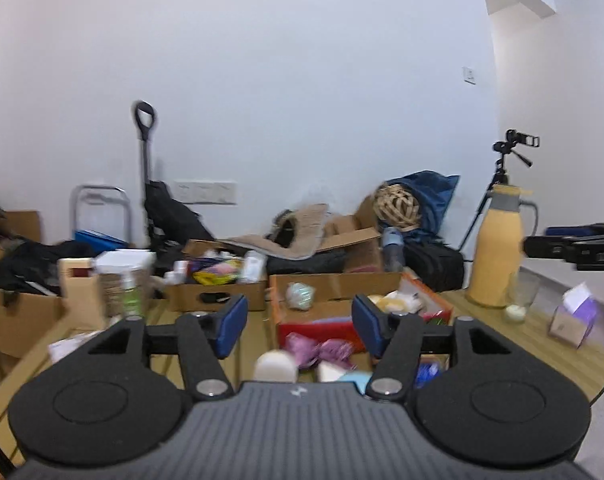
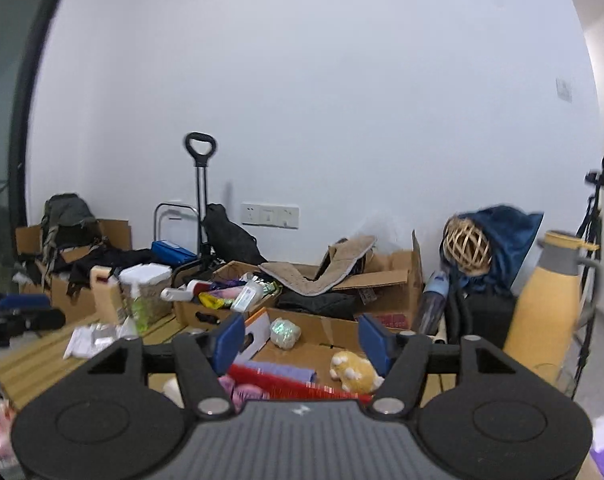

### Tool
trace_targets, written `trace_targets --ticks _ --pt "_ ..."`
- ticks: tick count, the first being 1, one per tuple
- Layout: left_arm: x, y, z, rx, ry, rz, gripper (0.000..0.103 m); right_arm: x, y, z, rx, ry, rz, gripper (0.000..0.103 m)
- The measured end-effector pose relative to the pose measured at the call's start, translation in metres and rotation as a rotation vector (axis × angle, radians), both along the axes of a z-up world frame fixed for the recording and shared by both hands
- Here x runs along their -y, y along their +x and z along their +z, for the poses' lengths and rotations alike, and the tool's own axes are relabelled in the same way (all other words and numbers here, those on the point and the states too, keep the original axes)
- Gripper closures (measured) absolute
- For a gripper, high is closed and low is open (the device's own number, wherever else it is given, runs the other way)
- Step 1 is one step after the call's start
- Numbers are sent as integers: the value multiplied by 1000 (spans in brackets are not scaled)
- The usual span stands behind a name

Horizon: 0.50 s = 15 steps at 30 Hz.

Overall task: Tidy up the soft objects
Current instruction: 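Move both tools back over the table toward the light blue towel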

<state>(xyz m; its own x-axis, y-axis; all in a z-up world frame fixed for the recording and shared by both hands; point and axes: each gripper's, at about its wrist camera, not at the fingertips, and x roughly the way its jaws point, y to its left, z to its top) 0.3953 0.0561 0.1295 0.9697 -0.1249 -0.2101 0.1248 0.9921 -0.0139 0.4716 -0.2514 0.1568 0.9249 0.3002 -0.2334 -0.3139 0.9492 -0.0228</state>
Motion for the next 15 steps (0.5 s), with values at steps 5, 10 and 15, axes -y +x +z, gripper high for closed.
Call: trace_targets --ticks 5,10,15 --pt "4 -65 -30 10 -45 12 28 -4 -79 -34 26 -25 -4 33" --pt "18 -119 -64 17 -15 18 5 -15 -146 -72 38 -45 -28 22" --pt "34 -132 -85 -24 34 -22 3 -19 -193 -107 -3 10 5 15"
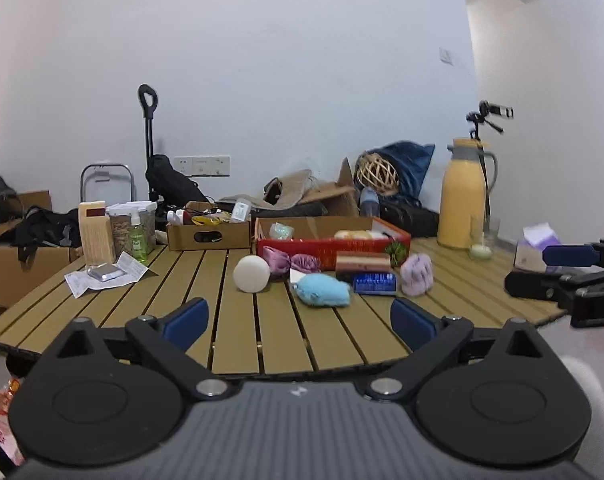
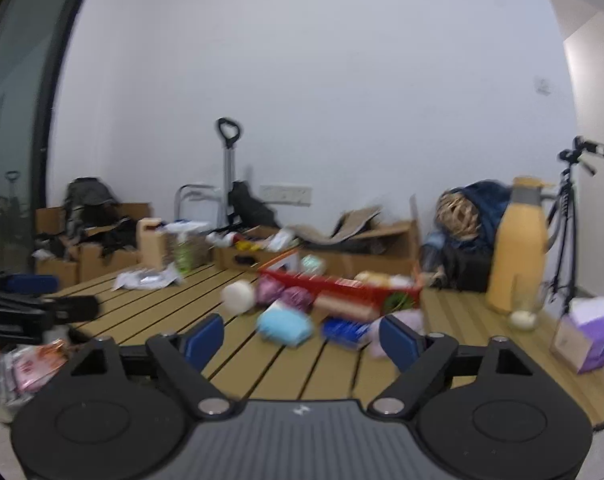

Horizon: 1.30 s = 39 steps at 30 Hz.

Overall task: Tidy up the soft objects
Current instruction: 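Move both tools back over the table toward the light blue towel, then close the left tool on the light blue fluffy towel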

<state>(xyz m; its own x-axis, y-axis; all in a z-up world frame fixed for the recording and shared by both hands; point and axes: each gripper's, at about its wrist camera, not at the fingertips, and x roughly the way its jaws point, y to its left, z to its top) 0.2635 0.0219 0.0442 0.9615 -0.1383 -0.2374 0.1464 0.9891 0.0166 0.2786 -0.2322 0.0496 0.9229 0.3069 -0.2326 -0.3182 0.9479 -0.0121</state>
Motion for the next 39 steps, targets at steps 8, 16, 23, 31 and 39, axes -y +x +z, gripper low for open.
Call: trace_targets --ticks 8,16,23,31,39 --pt "7 18 -16 -24 -7 -3 0 -7 4 -20 -53 -30 0 13" --pt "12 63 -45 -135 -21 -8 0 1 38 -53 -145 13 -31 13" --pt "13 116 -57 -205 -42 -8 0 9 87 -69 -228 68 -44 15" --pt "0 221 -48 -273 -198 -33 28 2 171 -77 -336 191 28 28" --pt "-11 331 -65 -389 -413 -85 43 -27 278 -90 -430 235 131 42"
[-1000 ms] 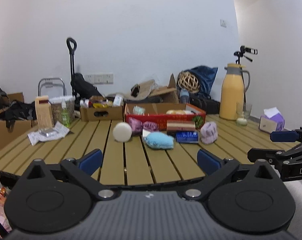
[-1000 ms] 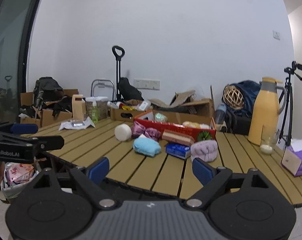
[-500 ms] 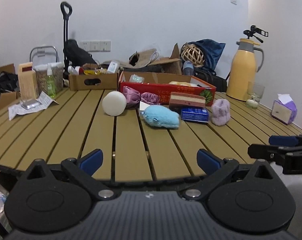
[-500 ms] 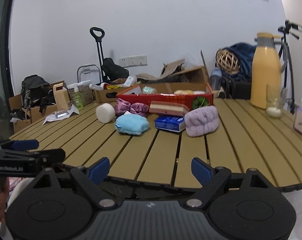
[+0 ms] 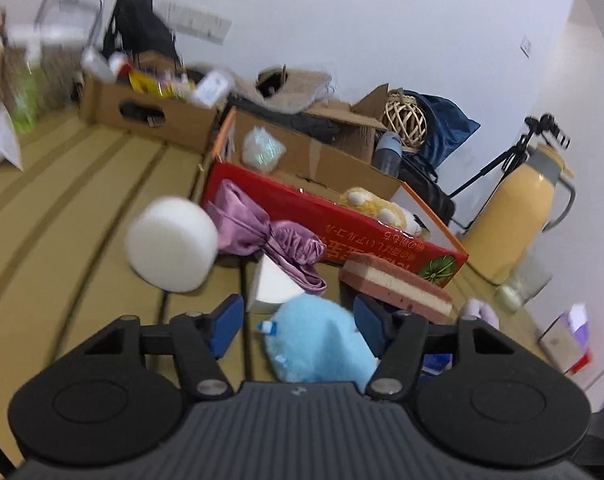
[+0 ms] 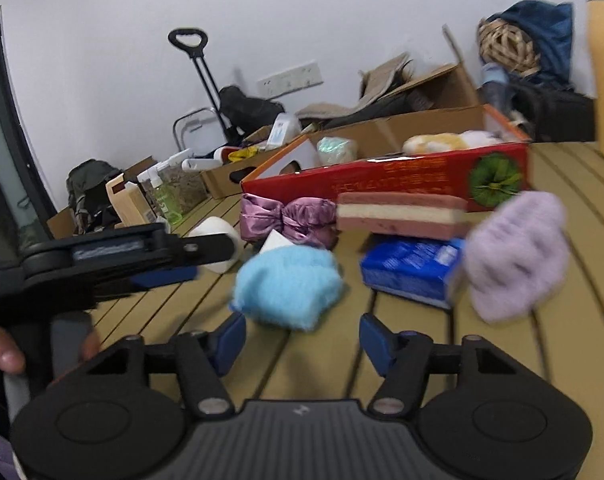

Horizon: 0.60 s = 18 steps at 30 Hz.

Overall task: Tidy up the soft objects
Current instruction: 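Close the left tool on the light blue fluffy towel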

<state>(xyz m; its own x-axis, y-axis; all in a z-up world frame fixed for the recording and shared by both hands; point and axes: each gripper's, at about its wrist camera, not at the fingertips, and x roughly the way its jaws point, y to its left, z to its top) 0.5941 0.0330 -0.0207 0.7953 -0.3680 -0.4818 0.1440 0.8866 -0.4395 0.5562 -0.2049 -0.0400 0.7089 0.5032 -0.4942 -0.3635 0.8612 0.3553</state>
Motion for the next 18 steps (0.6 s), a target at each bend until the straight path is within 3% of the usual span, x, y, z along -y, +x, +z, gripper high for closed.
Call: trace_targets --ticks 4,7,14,18 --pt "-6 20 -19 -79 -75 -37 58 -13 35 -8 -1 27 29 43" --pt "-11 24 -26 -93 -120 -57 62 -15 49 -17 -44 47 27 46" --pt "-20 24 -32 -105 -188 -80 67 -21 50 -20 -30 29 74 47" --pt "-19 15 -28 -65 -182 -87 68 -27 40 -17 -1 -11 87 57"
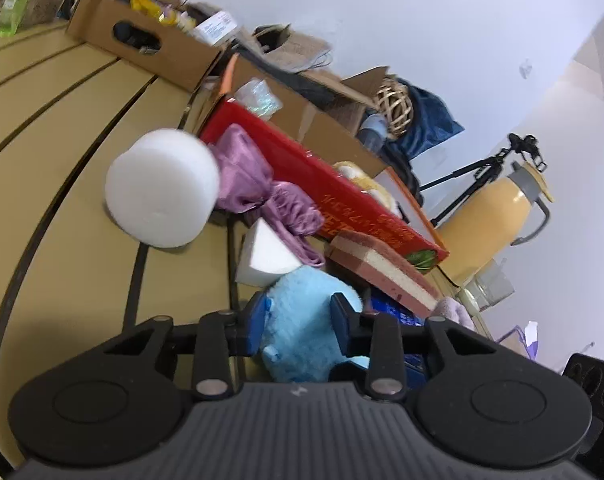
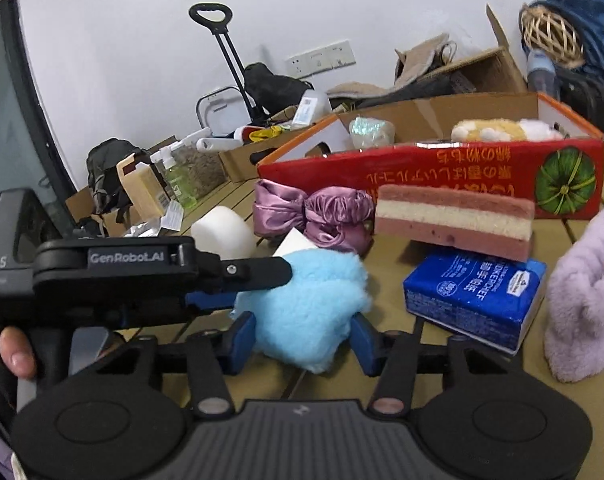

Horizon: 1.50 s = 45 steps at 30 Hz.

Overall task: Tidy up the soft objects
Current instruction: 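Close the left tool on the light blue fluffy towel, then carry the blue towel with the left tool into the box and open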

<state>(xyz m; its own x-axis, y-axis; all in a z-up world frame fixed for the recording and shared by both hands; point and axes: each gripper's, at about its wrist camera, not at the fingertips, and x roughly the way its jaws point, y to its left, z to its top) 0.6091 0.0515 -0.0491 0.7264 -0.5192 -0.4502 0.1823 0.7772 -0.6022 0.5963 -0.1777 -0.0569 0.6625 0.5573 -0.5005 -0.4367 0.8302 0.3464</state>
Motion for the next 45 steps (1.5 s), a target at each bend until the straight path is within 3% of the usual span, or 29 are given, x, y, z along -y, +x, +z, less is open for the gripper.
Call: trace_targets --ticks 4,13,17,21,26,28,34,38,40,42,45 --pt "7 -32 15 65 2 1 69 7 -19 8 40 15 -15 60" --pt "31 -112 51 115 -31 -27 69 35 -115 45 156 25 -38 63" --pt "50 -114 67 140 -25 -53 69 54 -138 61 193 36 -70 63" --pt "64 -92 85 162 -34 -71 69 71 -133 79 209 45 -101 64" --pt "63 -34 115 197 -27 -65 69 80 -87 110 239 36 -99 64" --pt "55 4 123 171 -33 -54 69 74 -54 122 245 24 -87 64" --pt "23 133 123 64 29 6 69 46 88 133 134 29 -33 64" --pt "2 207 96 -17 51 54 67 16 178 113 57 32 -49 64" --pt "0 231 79 -49 127 73 56 -4 213 96 41 -10 -54 64" --pt "-1 239 66 -69 208 82 59 -20 240 76 -12 -44 -58 65" --pt "-9 230 65 -35 188 57 56 -38 260 48 -107 -101 -44 65"
